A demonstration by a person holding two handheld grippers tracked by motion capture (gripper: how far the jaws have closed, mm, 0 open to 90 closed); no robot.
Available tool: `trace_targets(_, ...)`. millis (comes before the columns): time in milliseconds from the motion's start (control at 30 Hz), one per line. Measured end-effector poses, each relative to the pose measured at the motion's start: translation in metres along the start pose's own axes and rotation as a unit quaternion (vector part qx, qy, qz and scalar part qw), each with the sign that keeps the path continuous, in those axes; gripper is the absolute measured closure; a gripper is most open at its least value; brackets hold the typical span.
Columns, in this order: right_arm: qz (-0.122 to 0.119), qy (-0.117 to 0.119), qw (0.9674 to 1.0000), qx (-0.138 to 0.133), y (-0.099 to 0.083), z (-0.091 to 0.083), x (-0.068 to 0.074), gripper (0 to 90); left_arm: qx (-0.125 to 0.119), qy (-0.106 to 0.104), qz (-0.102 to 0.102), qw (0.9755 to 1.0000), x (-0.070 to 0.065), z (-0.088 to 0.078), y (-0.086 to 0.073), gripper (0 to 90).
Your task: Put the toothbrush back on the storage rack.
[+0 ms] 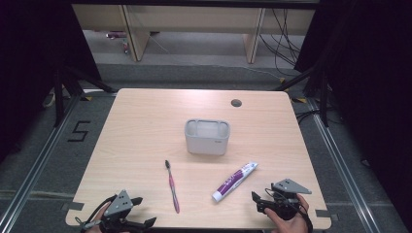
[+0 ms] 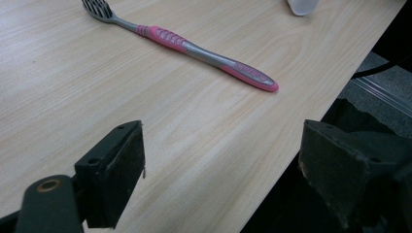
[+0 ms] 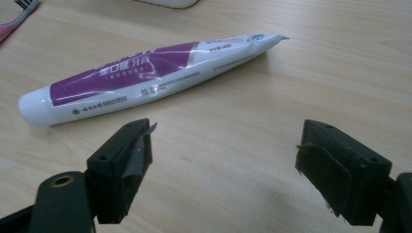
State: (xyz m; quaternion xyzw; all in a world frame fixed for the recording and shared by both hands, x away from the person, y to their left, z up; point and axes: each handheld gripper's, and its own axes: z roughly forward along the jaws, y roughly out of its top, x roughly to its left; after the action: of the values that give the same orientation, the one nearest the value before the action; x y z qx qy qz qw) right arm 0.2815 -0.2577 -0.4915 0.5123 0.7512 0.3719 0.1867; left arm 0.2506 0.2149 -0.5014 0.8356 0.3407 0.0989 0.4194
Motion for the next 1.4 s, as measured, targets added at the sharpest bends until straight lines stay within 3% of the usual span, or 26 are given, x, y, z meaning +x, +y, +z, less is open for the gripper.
trace_targets(33,0.000,0.000,1.0000,0.000,0.000,0.000,0.000,20.8,-0.018,0.001,-0.018,0.9997,-0.002,0.002,-0.001,16.5)
trace_targets(67,0.002,-0.003,1.0000,0.001,0.000,0.000,0.001,20.9,-0.014,0.000,-0.017,0.9998,-0.001,0.001,-0.001,16.5)
trace_targets(167,-0.002,-0.003,1.0000,0.000,0.000,-0.001,0.000,21.0,-0.029,-0.011,-0.041,0.9987,-0.001,0.003,-0.002,16.4)
trace_targets(233,-0.001,0.001,1.0000,0.002,0.000,-0.001,0.000,21.1,-0.027,-0.009,-0.053,0.9982,-0.001,0.002,-0.001,16.4)
trace_targets(400,-0.008,-0.001,1.0000,0.002,0.001,0.000,0.001,21.3,-0.026,-0.007,-0.065,0.9975,0.002,0.006,0.003,16.4)
trace_targets(500,-0.003,0.007,1.0000,0.000,0.000,0.001,0.002,21.4,-0.020,-0.005,-0.069,0.9974,0.002,0.009,0.005,16.4)
trace_targets(533,0.009,0.005,0.9999,0.003,0.000,0.000,0.004,21.4,-0.019,-0.005,-0.063,0.9978,0.003,0.010,0.006,16.4)
trace_targets(633,0.010,0.006,0.9999,0.003,0.000,0.001,0.004,21.4,-0.019,-0.002,-0.076,0.9969,0.003,0.012,0.007,16.6)
trace_targets(767,-0.014,0.000,0.9999,-0.002,0.001,0.001,0.001,21.4,-0.017,0.003,-0.082,0.9965,0.006,0.014,0.011,16.7)
trace_targets(800,0.008,0.008,0.9999,0.005,0.000,0.002,0.004,21.4,-0.019,0.000,-0.088,0.9959,0.006,0.015,0.012,16.8)
trace_targets(867,0.009,0.005,0.9999,0.004,0.000,0.001,0.004,21.5,-0.014,-0.011,-0.100,0.9948,0.007,0.018,0.014,16.8)
trace_targets(933,-0.015,-0.001,0.9999,-0.006,0.001,0.001,0.001,21.6,-0.011,-0.006,-0.098,0.9951,0.008,0.020,0.016,16.9)
trace_targets(1000,-0.013,-0.001,0.9999,-0.004,0.001,0.001,0.001,21.6,-0.013,-0.004,-0.102,0.9946,0.008,0.023,0.019,16.9)
trace_targets(1033,0.004,0.003,1.0000,-0.001,0.001,0.001,0.003,21.6,-0.006,-0.005,-0.095,0.9955,0.009,0.023,0.020,17.0)
trace_targets(1067,-0.015,0.000,0.9999,-0.003,0.001,0.001,0.001,21.6,-0.001,-0.003,-0.092,0.9958,0.010,0.024,0.021,16.9)
trace_targets(1133,-0.020,0.000,0.9998,-0.003,0.001,0.000,0.001,21.7,-0.009,0.003,-0.098,0.9952,0.008,0.027,0.023,17.0)
trace_targets(1300,-0.021,0.002,0.9998,0.000,0.001,0.001,0.002,21.8,0.007,0.006,-0.086,0.9962,0.008,0.030,0.029,17.9)
trace_targets(1333,-0.022,0.001,0.9998,0.004,0.001,0.001,0.002,21.8,-0.003,0.007,-0.102,0.9947,0.006,0.033,0.030,18.0)
trace_targets(1400,-0.018,0.014,0.9997,0.013,0.001,0.002,0.002,21.8,0.012,0.005,-0.090,0.9959,0.008,0.033,0.032,18.3)
